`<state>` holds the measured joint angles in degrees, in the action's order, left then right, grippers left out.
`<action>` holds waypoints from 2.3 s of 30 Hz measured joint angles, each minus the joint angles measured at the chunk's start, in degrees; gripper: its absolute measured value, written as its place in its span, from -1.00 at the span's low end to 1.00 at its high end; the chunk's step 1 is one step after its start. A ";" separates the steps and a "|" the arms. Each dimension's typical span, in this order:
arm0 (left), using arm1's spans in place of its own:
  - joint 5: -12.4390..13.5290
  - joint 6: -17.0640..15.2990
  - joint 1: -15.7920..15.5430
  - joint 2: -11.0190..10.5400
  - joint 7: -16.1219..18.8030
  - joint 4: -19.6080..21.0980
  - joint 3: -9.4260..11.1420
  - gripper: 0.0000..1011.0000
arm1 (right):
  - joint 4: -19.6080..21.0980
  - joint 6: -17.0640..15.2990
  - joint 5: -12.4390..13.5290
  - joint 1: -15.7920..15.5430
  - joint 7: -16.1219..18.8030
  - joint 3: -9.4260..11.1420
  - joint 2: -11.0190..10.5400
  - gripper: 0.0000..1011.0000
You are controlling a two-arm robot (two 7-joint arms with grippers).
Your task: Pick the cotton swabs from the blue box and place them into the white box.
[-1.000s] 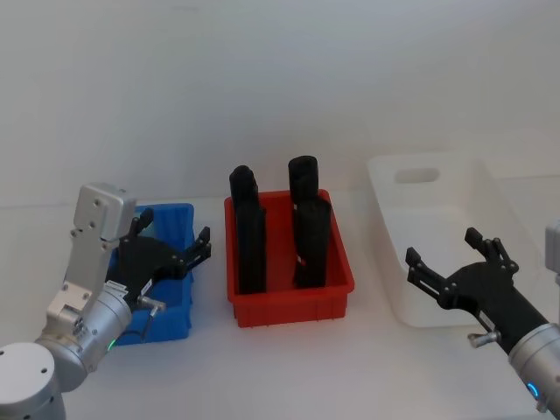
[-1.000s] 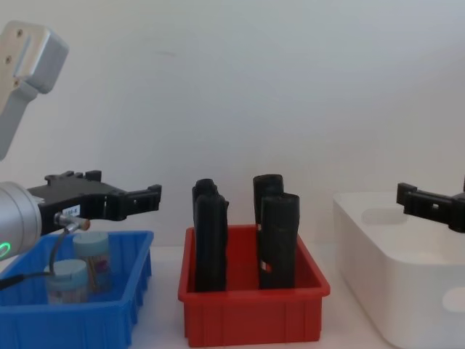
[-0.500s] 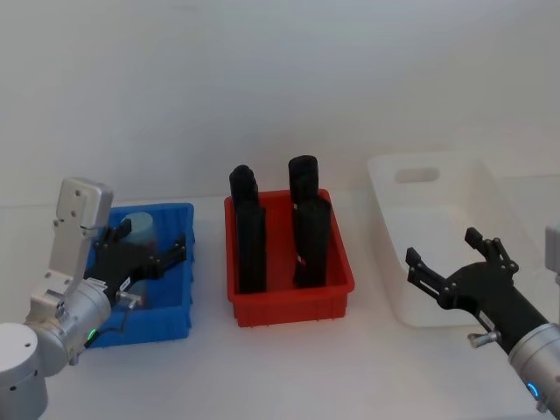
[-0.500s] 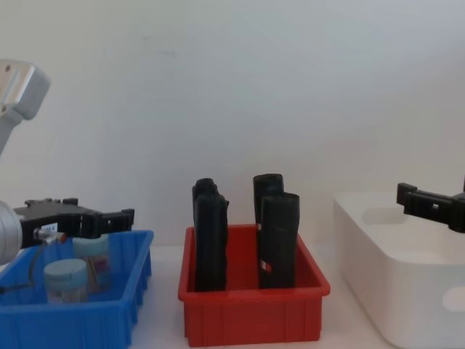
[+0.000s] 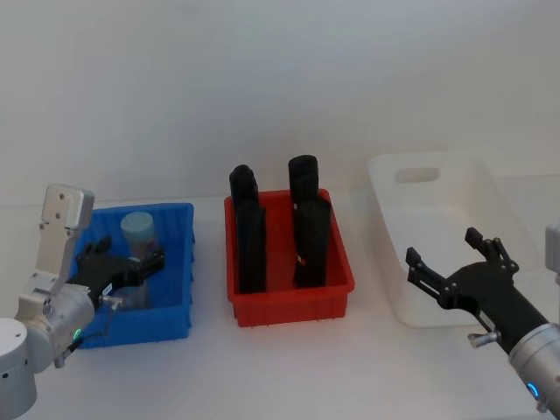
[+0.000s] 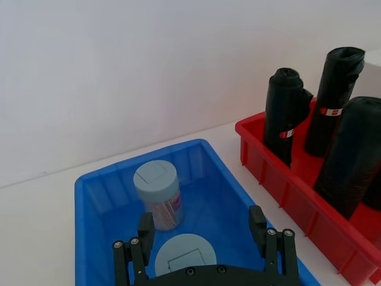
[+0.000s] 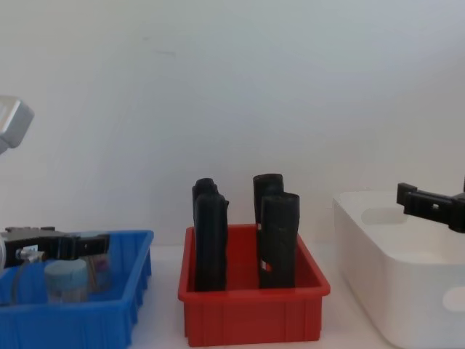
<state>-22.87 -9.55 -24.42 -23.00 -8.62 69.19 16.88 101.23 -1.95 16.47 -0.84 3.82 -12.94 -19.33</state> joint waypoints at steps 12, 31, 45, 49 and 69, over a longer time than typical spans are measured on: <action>0.17 -0.64 -2.40 0.88 -0.01 -5.95 -0.48 0.99 | 0.00 0.00 0.00 0.00 0.00 0.00 0.00 0.98; 0.77 -1.31 -4.39 1.71 -0.57 -10.64 -0.80 0.64 | 0.00 0.00 0.00 0.00 0.00 0.00 0.00 0.98; 0.67 -1.30 -3.41 1.28 -0.91 -8.64 -1.24 0.33 | 0.00 0.00 0.00 0.00 0.00 0.00 0.00 0.98; 0.73 -1.32 -2.74 0.84 -0.96 -6.63 -1.49 0.33 | 0.00 0.00 0.00 0.00 0.00 0.00 0.00 0.98; 4.11 -4.50 -0.06 -2.31 -7.90 7.60 -2.53 0.33 | 0.00 0.00 0.00 0.00 0.00 0.00 0.00 0.98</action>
<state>-18.76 -14.06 -24.48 -25.31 -16.52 76.79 14.35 101.23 -1.95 16.46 -0.84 3.83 -12.94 -19.33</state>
